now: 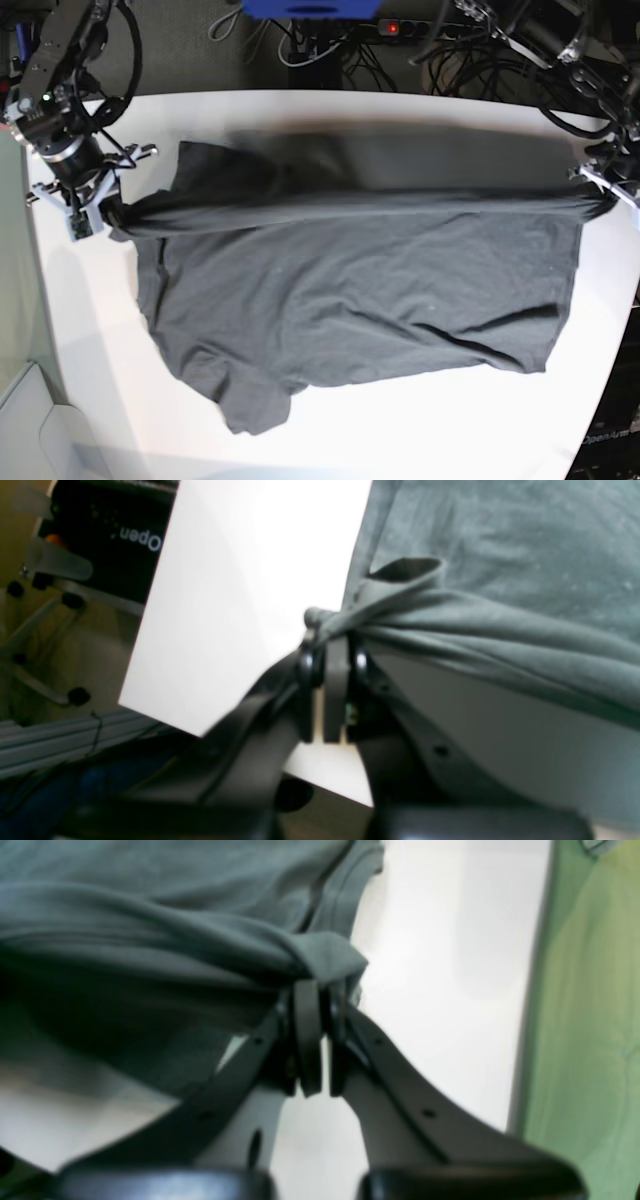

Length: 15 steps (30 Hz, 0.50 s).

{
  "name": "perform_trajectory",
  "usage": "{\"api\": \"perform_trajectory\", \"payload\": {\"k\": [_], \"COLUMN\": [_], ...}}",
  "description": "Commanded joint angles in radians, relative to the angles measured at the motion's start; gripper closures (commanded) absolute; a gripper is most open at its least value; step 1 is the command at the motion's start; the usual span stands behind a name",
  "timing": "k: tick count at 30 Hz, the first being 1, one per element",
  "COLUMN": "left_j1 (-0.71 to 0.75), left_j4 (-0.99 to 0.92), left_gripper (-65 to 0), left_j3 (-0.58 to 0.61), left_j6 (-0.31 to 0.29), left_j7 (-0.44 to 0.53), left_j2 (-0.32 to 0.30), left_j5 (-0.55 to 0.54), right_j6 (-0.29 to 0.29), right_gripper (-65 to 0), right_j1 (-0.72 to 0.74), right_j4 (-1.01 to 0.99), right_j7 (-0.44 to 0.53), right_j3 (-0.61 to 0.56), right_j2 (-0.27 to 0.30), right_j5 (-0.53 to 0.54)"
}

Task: Layout the t-shirt on the table in an organized manner, then fold the t-shirt properly
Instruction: 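Fold the held collar edge over toward the hem with both grippers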

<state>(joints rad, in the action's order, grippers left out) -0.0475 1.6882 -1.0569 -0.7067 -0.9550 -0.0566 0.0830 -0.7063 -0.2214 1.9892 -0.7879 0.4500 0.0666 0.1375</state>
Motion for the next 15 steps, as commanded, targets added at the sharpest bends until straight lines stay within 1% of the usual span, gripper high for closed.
{"api": "perform_trajectory", "payload": {"k": [1,5,11,15], "left_j1": [-0.022,-0.024,-0.047,-0.09], "left_j4": [0.005,-0.033,-0.036,-0.095], "left_gripper": [-0.5,-0.5,-0.5,-0.5], "left_j3": [0.013,0.045,0.071,0.071], "left_j6": [0.009,0.009,0.009,0.009], "left_j7": [0.02,0.02,0.029,0.029], "left_j2": [-0.018,-0.018,-0.018,-0.025], "left_j5": [-0.002,-0.002,-0.002,-0.001], "right_j6": [0.008,0.008,0.008,0.008], "right_gripper": [0.0,0.0,0.0,0.0], "right_j1": [0.02,0.052,0.093,0.129], "right_j4": [-0.001,-0.054,-0.132,-0.178], "right_j7": [0.017,0.02,0.022,0.022], "right_j3": [-0.01,-0.036,-0.047,-0.056], "right_j2": [0.011,0.012,0.014,0.035], "right_j5": [0.003,0.003,0.003,0.003]}}
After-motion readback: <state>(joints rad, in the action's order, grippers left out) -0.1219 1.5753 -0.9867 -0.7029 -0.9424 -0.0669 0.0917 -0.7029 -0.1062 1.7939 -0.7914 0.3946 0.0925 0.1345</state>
